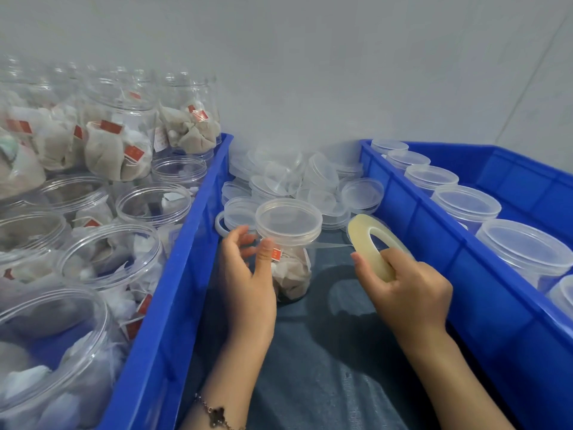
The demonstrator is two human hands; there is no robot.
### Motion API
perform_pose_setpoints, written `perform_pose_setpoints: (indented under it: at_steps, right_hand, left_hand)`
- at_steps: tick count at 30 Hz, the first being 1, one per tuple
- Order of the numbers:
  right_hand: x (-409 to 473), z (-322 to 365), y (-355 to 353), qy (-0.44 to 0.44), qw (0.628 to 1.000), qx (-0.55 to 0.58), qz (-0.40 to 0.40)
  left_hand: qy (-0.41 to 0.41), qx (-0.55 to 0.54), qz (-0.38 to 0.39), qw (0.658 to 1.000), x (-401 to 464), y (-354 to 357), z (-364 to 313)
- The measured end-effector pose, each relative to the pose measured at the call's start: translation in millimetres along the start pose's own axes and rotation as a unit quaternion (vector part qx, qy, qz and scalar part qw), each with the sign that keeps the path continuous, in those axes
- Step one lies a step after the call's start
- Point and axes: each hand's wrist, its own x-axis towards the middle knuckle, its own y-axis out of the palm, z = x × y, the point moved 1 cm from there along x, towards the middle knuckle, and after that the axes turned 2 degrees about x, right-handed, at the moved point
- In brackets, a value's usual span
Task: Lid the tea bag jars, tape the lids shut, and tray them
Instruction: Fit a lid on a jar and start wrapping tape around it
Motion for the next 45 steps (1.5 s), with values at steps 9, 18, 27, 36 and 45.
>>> perform_pose_setpoints:
  at_steps: [9, 18, 27, 36, 45]
  right_hand:
    - [0, 2, -2, 0.015, 0.999, 0.01, 0.027]
    - [-1, 3, -4, 0.03, 0.998, 0.024, 0.047]
    - [-1, 5, -7, 0.048, 0.996, 0.037, 0.059]
    - [-2, 6, -9, 0.066, 0.992, 0.059, 0.086]
    - [-1, -4, -14, 0.076, 0.979, 0.069, 0.176]
  left_hand:
    - [0.003, -0.046, 0.083, 0.996, -2, 6, 5]
    - [0.006, 0.002, 0.09, 0.996, -2, 1, 5]
    - [-0.026, -0.063, 0.042, 0.997, 3, -2, 8]
    - [-0.045, 0.038, 0.157, 0.986, -1, 7, 6]
    - [-0.089, -0.038, 0.162, 0.982, -3, -12, -14]
